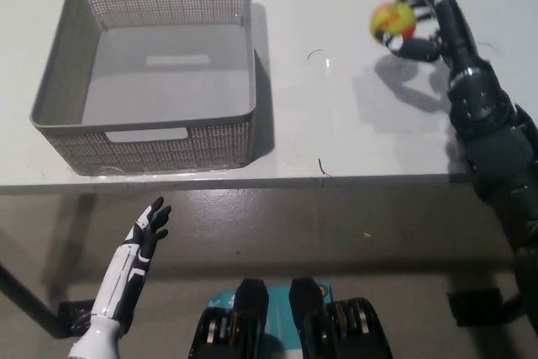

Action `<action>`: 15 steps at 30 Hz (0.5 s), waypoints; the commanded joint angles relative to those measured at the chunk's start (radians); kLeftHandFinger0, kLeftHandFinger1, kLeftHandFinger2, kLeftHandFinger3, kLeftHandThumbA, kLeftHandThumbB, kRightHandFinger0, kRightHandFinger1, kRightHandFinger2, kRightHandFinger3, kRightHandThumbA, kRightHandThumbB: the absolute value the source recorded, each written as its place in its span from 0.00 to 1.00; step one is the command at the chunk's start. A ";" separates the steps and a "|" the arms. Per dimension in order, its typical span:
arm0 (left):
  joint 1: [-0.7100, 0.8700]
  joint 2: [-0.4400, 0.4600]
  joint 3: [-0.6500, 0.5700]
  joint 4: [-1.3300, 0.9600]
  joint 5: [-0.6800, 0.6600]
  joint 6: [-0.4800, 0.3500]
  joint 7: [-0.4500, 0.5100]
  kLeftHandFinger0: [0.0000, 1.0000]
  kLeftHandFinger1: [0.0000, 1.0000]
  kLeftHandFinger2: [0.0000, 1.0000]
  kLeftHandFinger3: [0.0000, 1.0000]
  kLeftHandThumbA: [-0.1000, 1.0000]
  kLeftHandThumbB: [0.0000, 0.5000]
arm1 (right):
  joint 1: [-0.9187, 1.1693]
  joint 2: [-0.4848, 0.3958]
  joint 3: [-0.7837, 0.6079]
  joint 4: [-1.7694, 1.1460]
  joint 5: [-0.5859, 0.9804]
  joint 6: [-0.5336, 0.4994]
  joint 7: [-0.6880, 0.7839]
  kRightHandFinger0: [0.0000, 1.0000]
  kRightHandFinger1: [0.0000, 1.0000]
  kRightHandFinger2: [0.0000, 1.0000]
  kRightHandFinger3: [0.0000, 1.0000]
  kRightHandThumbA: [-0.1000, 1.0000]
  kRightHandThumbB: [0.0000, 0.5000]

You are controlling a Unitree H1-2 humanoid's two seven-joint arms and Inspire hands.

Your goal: Use the right hand to pick up a tennis ball and put it into a container on the left side

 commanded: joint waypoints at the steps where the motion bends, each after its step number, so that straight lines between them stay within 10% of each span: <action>1: -0.009 0.005 -0.003 -0.004 0.006 -0.027 -0.001 1.00 1.00 1.00 1.00 1.00 0.19 | -0.066 0.041 0.005 -0.188 0.033 0.001 0.021 0.00 0.00 0.21 0.29 0.66 0.00; 9: -0.001 0.002 -0.007 -0.007 0.012 -0.025 0.000 1.00 1.00 1.00 1.00 1.00 0.21 | -0.139 0.155 0.072 -0.239 0.010 0.034 0.056 0.00 0.00 0.16 0.30 0.68 0.01; 12: 0.006 0.000 -0.009 -0.015 0.014 -0.023 0.000 1.00 1.00 1.00 1.00 1.00 0.22 | -0.167 0.205 0.113 -0.216 -0.011 0.041 0.065 0.00 0.18 0.45 0.39 0.64 0.00; 15: 0.007 0.001 -0.012 -0.019 0.011 -0.014 -0.006 1.00 1.00 1.00 1.00 1.00 0.28 | -0.198 0.250 0.155 -0.172 -0.038 0.040 0.061 0.00 0.14 0.43 0.37 0.68 0.00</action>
